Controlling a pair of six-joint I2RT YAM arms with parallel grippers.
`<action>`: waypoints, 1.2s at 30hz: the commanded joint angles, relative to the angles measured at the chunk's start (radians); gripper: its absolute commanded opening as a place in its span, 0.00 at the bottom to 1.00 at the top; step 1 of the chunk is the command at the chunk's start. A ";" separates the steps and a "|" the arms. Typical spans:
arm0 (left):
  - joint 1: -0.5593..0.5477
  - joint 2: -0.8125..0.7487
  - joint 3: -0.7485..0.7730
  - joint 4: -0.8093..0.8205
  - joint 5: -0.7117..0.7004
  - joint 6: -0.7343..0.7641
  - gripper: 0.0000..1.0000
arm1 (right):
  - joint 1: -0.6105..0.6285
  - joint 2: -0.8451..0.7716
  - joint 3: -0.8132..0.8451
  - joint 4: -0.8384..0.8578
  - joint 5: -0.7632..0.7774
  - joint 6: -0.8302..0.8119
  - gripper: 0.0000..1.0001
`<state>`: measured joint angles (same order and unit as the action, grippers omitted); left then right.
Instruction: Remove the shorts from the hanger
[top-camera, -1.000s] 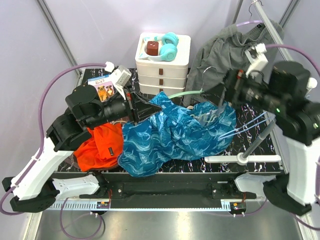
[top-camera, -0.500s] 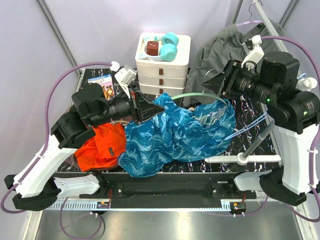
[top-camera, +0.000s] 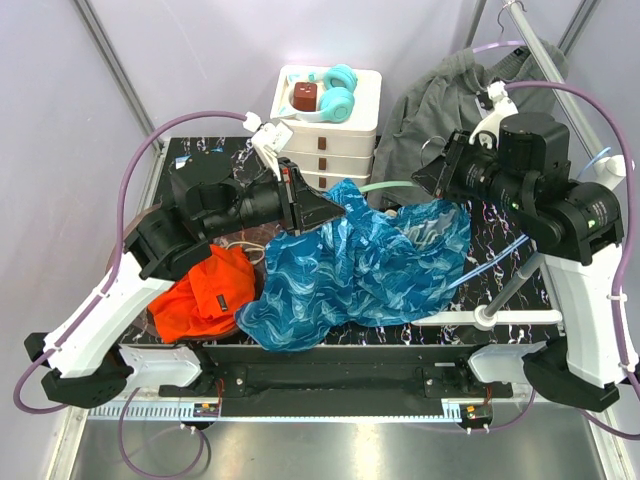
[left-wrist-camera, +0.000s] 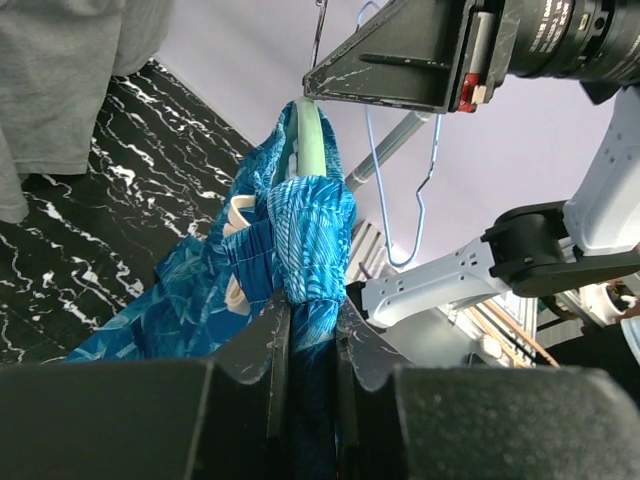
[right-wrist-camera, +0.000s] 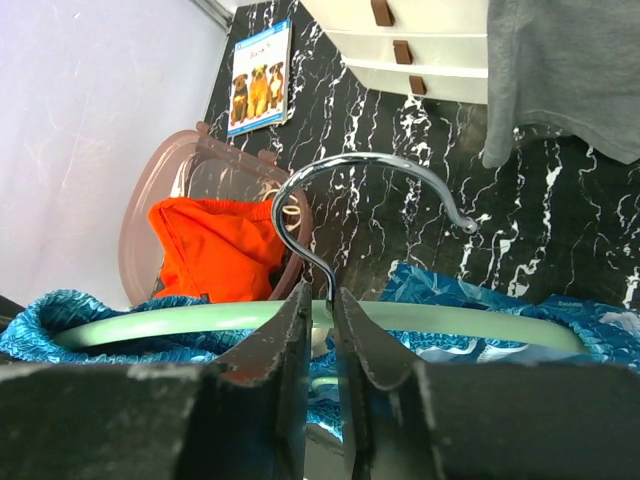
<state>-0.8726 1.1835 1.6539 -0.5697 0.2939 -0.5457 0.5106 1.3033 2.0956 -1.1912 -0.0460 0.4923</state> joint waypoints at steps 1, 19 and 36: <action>-0.011 -0.051 0.006 0.257 0.056 -0.059 0.00 | 0.022 -0.024 -0.014 0.035 0.037 -0.020 0.25; -0.012 -0.074 -0.032 0.300 0.108 -0.088 0.02 | 0.023 -0.033 -0.034 0.108 0.083 -0.061 0.00; -0.011 -0.242 -0.272 0.105 0.073 -0.085 0.45 | 0.022 -0.122 -0.014 0.123 0.238 -0.046 0.00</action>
<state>-0.8783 0.9546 1.4052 -0.4633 0.3630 -0.6128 0.5346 1.2098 2.0571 -1.1568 0.1211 0.4084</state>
